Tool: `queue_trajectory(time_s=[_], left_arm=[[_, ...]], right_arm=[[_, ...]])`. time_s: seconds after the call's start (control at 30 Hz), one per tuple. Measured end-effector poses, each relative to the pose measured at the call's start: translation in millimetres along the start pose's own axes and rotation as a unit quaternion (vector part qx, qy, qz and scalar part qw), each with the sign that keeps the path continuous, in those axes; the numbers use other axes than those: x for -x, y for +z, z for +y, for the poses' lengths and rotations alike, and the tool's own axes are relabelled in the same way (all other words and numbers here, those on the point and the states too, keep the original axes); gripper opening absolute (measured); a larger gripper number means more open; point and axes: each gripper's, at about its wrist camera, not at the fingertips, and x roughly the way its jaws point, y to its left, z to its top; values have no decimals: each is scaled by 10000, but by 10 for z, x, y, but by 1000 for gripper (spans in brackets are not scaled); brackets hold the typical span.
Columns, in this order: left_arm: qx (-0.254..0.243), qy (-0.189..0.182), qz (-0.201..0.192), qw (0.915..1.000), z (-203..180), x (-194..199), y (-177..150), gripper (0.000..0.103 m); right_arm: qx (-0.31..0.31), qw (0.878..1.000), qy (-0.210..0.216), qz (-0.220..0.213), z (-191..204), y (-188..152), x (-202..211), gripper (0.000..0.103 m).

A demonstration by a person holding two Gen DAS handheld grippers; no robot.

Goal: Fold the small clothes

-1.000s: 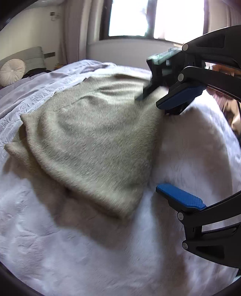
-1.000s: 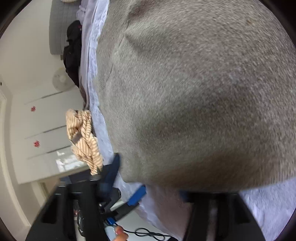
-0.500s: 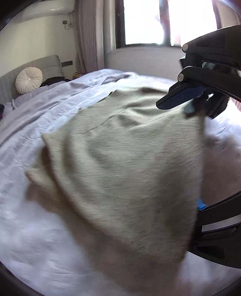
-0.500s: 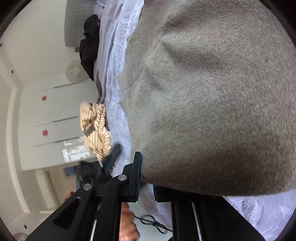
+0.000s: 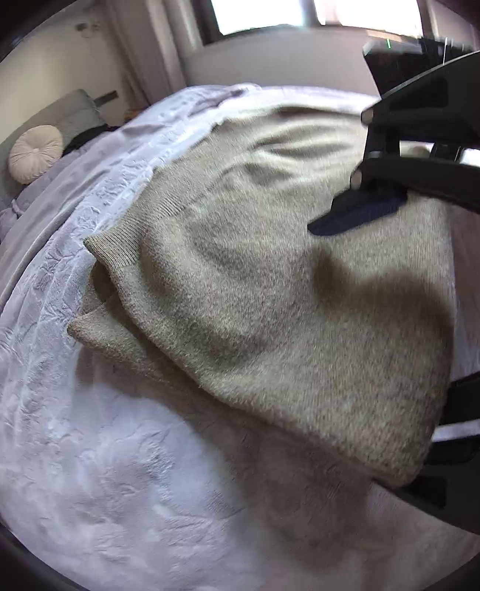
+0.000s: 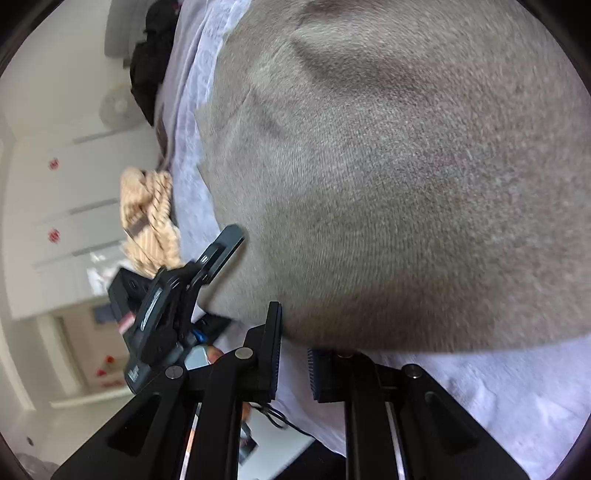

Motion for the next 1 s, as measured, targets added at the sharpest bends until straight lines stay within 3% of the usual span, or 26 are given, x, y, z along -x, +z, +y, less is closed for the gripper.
queue_trajectory(time_s=[0.07, 0.1, 0.13, 0.2, 0.27, 0.43, 0.6, 0.9, 1.0], left_arm=[[-158, 137, -40, 9998, -19, 2, -3, 46], [-218, 175, -54, 9996, -32, 5, -3, 43], [-285, 218, -69, 9993, -48, 8, -2, 36], [-463, 336, -99, 9983, -86, 19, -10, 32], [-689, 512, -176, 9962, -140, 44, -31, 23], [-1295, 865, -380, 9871, -306, 96, -97, 18], [-1545, 919, -428, 9828, -360, 150, -113, 18], [-1742, 988, -466, 9786, -374, 162, -162, 18], [-2085, 1157, -572, 9695, -444, 171, -228, 18]], right_arm=[[240, 9992, -304, 83, 89, -9, 39, 24], [354, 9982, -465, 110, 132, -14, 64, 34], [476, 9970, -602, 129, 185, -19, 91, 51], [672, 9947, -763, 127, 276, -20, 142, 59], [898, 9912, -961, 126, 382, -6, 183, 59], [1347, 9791, -1520, 109, 610, 137, 212, 60], [1801, 9672, -1786, 142, 925, 350, 132, 69], [2721, 9309, -2391, 464, 1621, 762, -195, 69], [2801, 9271, -2366, 772, 1806, 874, -369, 69]])
